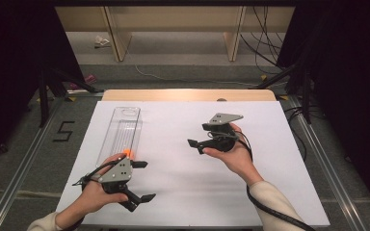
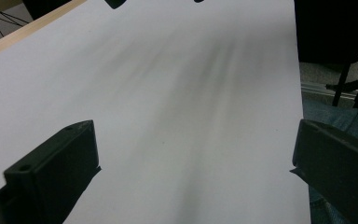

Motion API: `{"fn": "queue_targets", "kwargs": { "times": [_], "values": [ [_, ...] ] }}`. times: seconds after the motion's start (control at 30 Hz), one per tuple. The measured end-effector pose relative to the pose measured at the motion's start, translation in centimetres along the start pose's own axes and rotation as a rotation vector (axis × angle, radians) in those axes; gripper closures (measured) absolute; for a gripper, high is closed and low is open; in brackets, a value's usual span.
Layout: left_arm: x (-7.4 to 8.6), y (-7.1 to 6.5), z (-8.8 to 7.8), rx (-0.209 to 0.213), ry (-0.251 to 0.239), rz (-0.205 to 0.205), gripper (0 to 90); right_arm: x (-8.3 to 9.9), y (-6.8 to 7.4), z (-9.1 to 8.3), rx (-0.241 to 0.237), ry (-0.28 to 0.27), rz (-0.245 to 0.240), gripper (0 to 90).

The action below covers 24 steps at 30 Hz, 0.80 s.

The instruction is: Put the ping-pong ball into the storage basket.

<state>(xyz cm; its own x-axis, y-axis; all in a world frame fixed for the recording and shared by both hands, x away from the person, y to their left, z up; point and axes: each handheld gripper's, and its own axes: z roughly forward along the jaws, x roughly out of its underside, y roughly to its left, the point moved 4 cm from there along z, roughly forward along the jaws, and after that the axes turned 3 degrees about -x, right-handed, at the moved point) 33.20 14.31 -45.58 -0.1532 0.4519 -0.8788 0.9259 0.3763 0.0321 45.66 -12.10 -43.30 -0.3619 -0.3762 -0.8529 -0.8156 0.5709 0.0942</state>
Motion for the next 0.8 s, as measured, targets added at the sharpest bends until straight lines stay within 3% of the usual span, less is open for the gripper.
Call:
{"fn": "queue_targets", "kwargs": {
  "times": [0.8],
  "values": [
    [0.0, 0.0, -0.1, -0.003, -0.004, -0.007, 0.0, 2.0, -0.4, -3.7, 0.043, -0.037, 0.039, 16.3]
  ]
}}
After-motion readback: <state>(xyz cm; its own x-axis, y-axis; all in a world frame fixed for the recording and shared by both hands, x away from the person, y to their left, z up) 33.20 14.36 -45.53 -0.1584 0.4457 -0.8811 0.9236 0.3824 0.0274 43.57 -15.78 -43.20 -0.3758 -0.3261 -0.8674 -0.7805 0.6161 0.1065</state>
